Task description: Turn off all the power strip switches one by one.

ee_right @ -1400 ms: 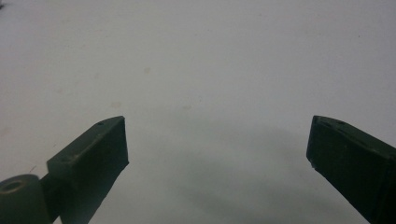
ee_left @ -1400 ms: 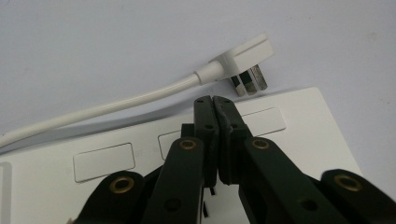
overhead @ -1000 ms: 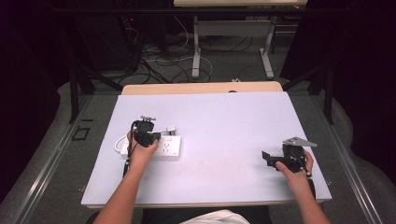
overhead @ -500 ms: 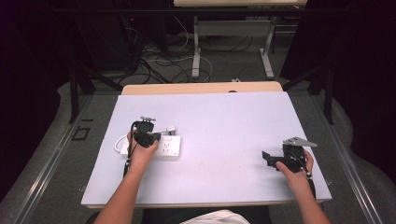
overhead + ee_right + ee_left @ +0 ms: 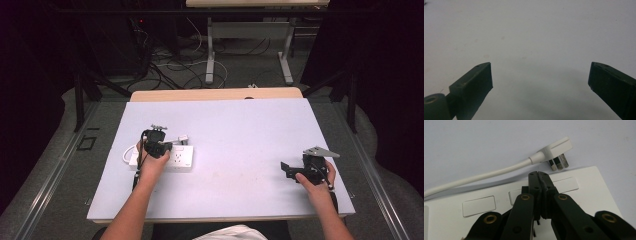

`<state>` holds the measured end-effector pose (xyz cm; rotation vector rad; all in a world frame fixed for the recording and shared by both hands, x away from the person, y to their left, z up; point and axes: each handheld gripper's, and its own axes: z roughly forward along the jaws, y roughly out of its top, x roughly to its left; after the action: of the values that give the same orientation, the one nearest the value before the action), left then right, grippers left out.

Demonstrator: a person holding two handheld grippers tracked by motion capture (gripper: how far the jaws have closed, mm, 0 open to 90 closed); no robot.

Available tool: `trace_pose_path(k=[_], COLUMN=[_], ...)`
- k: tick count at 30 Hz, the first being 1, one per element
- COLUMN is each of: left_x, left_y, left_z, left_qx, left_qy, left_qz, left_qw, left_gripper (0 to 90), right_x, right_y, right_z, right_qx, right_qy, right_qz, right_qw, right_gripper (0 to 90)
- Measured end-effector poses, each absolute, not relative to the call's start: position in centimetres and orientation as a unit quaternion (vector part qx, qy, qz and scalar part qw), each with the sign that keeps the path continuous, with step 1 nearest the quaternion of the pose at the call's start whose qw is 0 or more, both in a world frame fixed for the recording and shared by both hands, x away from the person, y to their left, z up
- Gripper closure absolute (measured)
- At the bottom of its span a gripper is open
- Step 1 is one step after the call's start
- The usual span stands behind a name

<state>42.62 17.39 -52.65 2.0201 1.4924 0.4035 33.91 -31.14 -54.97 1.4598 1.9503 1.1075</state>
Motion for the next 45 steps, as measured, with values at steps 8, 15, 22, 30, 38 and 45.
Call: trace_pose_path(k=[8,15,22,30,38,45], left_x=[42.6,42.6,42.6,42.5,42.5,42.4], left_y=[17.0,16.4,15.5,14.7,14.4,13.9], left_z=[-52.6,-52.5,-52.3,-52.3,-52.4,-52.5], left_qx=[0.762,0.766,0.77,0.775,0.776,0.779], left_qy=[0.558,0.552,0.542,0.537,0.534,0.529], left_qz=[0.152,0.148,0.154,0.148,0.148,0.146], left_qw=[0.292,0.293,0.3,0.3,0.302,0.302], left_gripper=[89.8,89.8,89.8,89.9,89.9,89.8], right_x=[33.9,33.9,33.9,33.9,34.0,34.0], right_y=[-31.2,-31.1,-31.2,-31.2,-31.2,-31.2], right_z=[-55.0,-55.0,-55.0,-55.0,-55.0,-55.0], right_qx=[0.53,0.531,0.53,0.529,0.53,0.53], right_qy=[0.709,0.707,0.708,0.709,0.708,0.708], right_qz=[0.403,0.404,0.404,0.403,0.404,0.403], right_qw=[0.231,0.234,0.235,0.234,0.235,0.235], right_gripper=[5.0,5.0,5.0,5.0,5.0,5.0])
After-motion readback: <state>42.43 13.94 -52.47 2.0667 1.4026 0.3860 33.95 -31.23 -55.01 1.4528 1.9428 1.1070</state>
